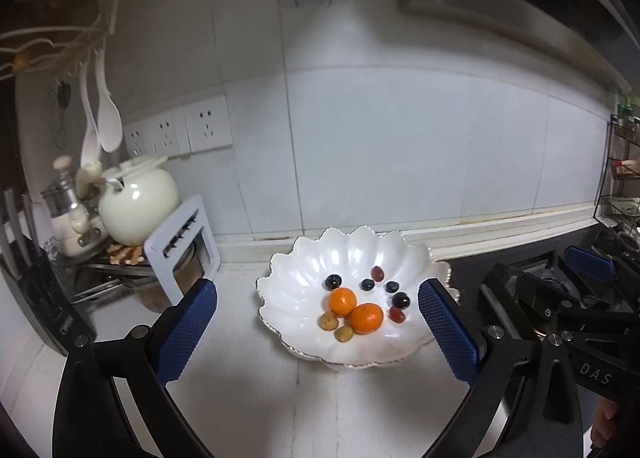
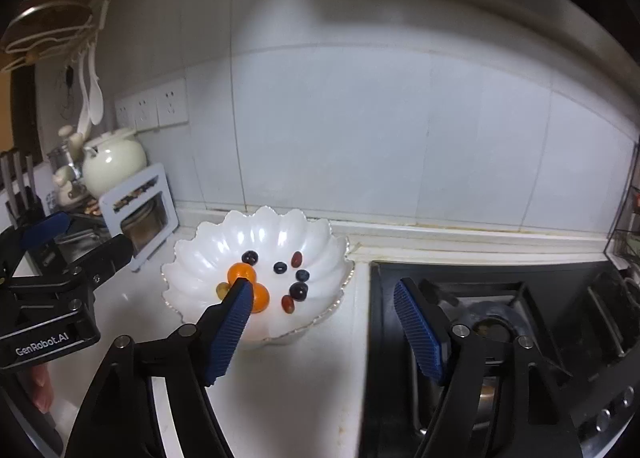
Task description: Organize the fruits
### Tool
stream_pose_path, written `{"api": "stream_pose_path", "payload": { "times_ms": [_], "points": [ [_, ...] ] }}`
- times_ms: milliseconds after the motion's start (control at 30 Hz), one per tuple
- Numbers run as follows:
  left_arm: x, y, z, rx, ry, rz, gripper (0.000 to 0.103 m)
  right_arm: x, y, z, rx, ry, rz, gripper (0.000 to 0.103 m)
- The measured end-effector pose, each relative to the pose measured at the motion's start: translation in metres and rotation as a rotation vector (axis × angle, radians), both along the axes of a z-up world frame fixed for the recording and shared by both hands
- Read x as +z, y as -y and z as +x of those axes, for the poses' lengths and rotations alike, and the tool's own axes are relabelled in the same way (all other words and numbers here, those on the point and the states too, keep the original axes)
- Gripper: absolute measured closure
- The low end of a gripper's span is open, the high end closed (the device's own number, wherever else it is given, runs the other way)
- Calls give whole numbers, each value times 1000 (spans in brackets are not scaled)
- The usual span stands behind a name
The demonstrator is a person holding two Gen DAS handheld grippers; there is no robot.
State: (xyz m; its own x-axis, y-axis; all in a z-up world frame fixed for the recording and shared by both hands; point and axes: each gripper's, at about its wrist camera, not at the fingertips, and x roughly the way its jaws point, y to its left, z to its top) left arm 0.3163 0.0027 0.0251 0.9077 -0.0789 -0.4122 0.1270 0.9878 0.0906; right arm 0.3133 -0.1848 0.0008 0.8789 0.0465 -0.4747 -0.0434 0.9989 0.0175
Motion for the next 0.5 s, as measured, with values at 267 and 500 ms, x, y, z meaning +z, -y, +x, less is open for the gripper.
{"api": "stream_pose_path", "payload": {
  "times_ms": [267, 500],
  "points": [
    [11, 13, -65, -9, 30, -6, 0, 19, 13, -67, -14, 61, -16, 22],
    [12, 23, -121, -5, 35, -18, 0, 27, 25, -124, -19, 82, -13, 19]
  ]
}}
